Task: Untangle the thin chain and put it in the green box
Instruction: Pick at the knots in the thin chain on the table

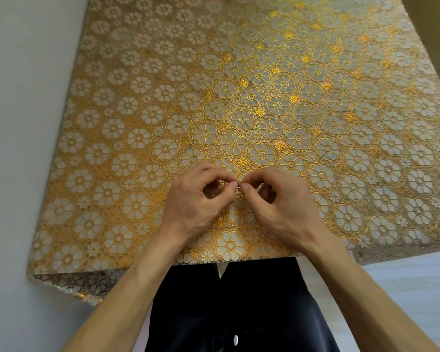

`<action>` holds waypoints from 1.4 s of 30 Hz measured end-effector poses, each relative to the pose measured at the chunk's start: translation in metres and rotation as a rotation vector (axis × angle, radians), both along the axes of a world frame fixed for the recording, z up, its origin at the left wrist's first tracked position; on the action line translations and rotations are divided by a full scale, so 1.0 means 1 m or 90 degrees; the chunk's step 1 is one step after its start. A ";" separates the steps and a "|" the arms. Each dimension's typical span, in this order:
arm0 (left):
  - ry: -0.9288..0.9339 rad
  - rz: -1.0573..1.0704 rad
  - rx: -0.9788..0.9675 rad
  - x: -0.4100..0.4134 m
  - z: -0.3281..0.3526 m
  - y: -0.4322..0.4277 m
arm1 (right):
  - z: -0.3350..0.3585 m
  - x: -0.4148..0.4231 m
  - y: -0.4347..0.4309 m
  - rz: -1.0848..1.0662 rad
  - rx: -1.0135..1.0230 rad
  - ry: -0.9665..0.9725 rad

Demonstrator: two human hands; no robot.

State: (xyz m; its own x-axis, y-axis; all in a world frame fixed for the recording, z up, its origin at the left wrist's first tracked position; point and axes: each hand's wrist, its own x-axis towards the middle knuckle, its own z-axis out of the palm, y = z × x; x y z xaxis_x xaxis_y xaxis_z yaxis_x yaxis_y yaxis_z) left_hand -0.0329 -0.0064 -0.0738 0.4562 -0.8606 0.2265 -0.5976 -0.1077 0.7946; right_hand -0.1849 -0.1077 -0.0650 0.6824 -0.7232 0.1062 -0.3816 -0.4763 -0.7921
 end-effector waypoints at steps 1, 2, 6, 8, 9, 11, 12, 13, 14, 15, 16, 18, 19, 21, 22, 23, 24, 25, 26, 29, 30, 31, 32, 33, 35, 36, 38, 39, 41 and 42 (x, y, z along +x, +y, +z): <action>-0.003 0.002 0.000 0.000 0.000 0.000 | 0.000 0.000 0.000 -0.002 -0.007 -0.003; -0.003 0.004 0.000 0.000 0.000 0.000 | 0.000 0.000 0.001 -0.009 -0.013 -0.010; -0.009 0.008 0.005 0.000 -0.001 0.000 | 0.000 -0.001 0.004 -0.051 -0.063 -0.025; -0.010 0.010 -0.002 -0.001 -0.001 0.000 | 0.000 -0.002 0.004 -0.061 -0.093 -0.016; -0.008 0.013 -0.007 -0.002 -0.001 0.000 | 0.001 -0.002 0.005 -0.064 -0.095 -0.013; -0.005 0.016 -0.016 -0.002 -0.001 0.000 | 0.002 -0.003 0.006 -0.073 -0.050 -0.026; -0.006 0.017 -0.019 -0.002 -0.001 0.000 | 0.003 -0.003 0.005 -0.079 -0.021 -0.035; -0.006 0.018 -0.021 -0.002 -0.001 0.000 | 0.004 -0.004 0.005 -0.081 -0.006 -0.038; -0.006 0.018 -0.023 -0.002 -0.001 0.000 | 0.006 -0.004 0.005 -0.076 -0.008 -0.037; -0.008 0.018 -0.024 -0.002 -0.001 0.000 | 0.007 -0.004 0.005 -0.067 -0.019 -0.033; -0.012 0.016 -0.025 -0.001 -0.002 0.000 | 0.008 -0.003 0.005 -0.057 -0.028 -0.032; -0.022 0.013 -0.031 -0.001 -0.003 -0.001 | 0.008 -0.001 0.005 -0.047 -0.029 -0.031; -0.024 0.013 -0.036 -0.001 -0.003 -0.001 | 0.008 0.000 0.005 -0.047 -0.028 -0.030; -0.023 0.011 -0.040 0.000 -0.004 0.000 | 0.008 0.001 0.005 -0.045 -0.027 -0.017; -0.026 0.010 -0.038 -0.001 -0.003 0.000 | 0.008 0.002 0.005 -0.043 -0.028 -0.008; -0.030 0.009 -0.035 -0.001 -0.003 0.000 | 0.009 0.002 0.005 -0.042 -0.029 -0.001; -0.033 0.011 -0.032 -0.001 -0.002 0.000 | 0.009 0.003 0.004 -0.042 -0.029 0.004; -0.034 0.014 -0.030 -0.001 -0.002 0.000 | 0.010 0.003 0.004 -0.040 -0.030 0.009; -0.035 0.016 -0.029 -0.002 -0.002 0.000 | 0.010 0.003 0.003 -0.037 -0.034 0.019; -0.051 0.016 -0.014 -0.002 -0.002 -0.001 | 0.011 0.004 0.002 -0.028 -0.071 0.074; -0.062 0.015 -0.006 -0.002 -0.002 0.000 | 0.011 0.004 0.003 -0.027 -0.092 0.094; -0.073 0.015 0.000 -0.002 -0.002 0.000 | 0.011 0.005 0.004 -0.028 -0.117 0.114; -0.084 0.016 0.004 -0.003 -0.002 0.000 | 0.011 0.006 0.005 -0.027 -0.135 0.131; -0.094 0.018 0.005 -0.003 -0.002 0.000 | 0.012 0.007 0.007 -0.025 -0.141 0.142; -0.093 0.022 0.003 -0.004 -0.002 0.000 | 0.010 0.007 0.009 -0.020 -0.130 0.136; -0.081 0.023 0.002 -0.004 -0.002 0.001 | 0.009 0.008 0.009 -0.020 -0.124 0.128; -0.050 0.025 -0.001 -0.003 -0.001 0.001 | 0.008 0.007 0.009 -0.027 -0.101 0.104; -0.042 0.025 -0.002 -0.003 -0.001 0.001 | 0.007 0.007 0.009 -0.032 -0.085 0.089; -0.045 0.023 0.001 -0.003 0.000 0.001 | 0.008 0.004 0.008 -0.042 -0.053 0.060; -0.051 0.022 0.003 -0.003 0.000 0.000 | 0.008 0.003 0.008 -0.046 -0.039 0.050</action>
State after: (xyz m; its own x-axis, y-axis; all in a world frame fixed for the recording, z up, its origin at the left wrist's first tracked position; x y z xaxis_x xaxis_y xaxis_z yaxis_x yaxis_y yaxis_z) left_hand -0.0355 -0.0059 -0.0738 0.4668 -0.8457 0.2587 -0.6545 -0.1337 0.7441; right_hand -0.1824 -0.1002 -0.0569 0.6372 -0.7641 0.1009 -0.4755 -0.4928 -0.7287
